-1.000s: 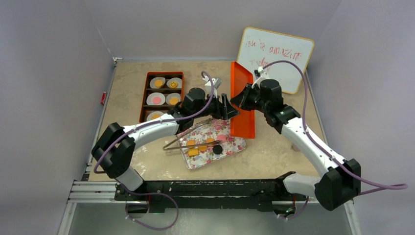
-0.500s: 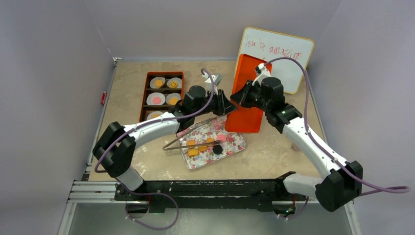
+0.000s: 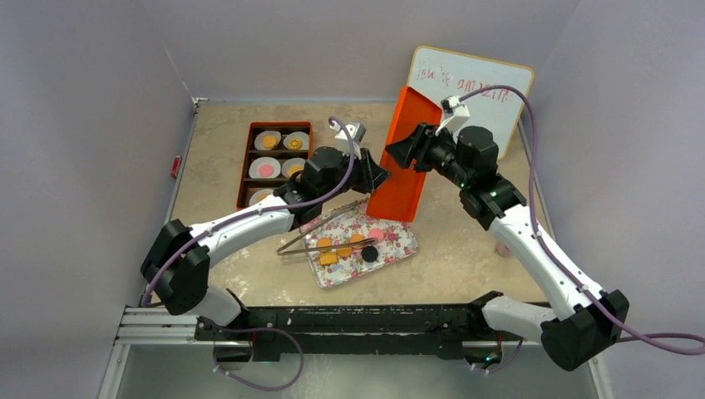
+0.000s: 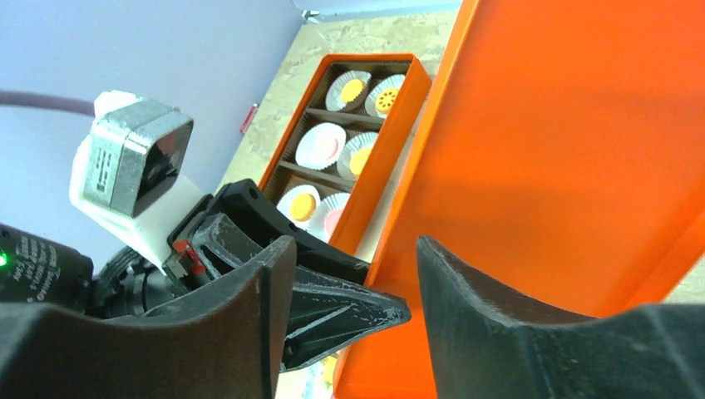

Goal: Pack the cookies

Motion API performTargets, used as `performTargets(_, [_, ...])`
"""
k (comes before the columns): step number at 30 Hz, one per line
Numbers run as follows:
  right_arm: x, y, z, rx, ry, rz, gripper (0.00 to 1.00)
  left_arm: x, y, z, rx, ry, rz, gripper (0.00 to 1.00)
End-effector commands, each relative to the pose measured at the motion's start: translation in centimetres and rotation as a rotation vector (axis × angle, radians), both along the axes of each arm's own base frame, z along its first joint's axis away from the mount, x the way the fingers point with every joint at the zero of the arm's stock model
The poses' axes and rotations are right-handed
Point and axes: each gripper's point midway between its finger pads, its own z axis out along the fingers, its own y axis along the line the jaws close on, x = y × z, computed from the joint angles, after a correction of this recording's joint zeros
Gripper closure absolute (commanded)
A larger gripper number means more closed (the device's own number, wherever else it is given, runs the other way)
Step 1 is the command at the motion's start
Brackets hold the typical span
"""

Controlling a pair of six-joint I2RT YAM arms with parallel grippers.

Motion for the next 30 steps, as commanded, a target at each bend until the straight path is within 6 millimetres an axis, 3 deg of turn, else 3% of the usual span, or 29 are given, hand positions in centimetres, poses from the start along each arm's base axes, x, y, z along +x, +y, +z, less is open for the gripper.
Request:
performTargets(1, [0.7,0.0,2.9,0.008,-0.042,-0.025,0.39,1.0,1.8,5.4,-0.031,-0.175,0.095,1.00])
performTargets(12, [4.1,-1.5,2.4,-0.012,0.109,-0.261,0.30,2.1,2.5,6.3,0.064,-0.286,0.175,1.00])
performTargets(15, [4.7,-0.7,2.2,-0.009,0.130,-0.258,0.31,2.3,2.5,6.3,0.078,-0.298,0.187,1.00])
performTargets(25, [5.7,2.8,-1.1,-0.082,0.245,-0.261,0.37,2.4,2.0,7.4,0.113,-0.364,0.202,1.00])
performTargets(30, [5.9,3.5,-2.2,-0.092,0.276,-0.276,0.46,2.0,1.9,8.1,0.135,-0.411,0.219,1.00])
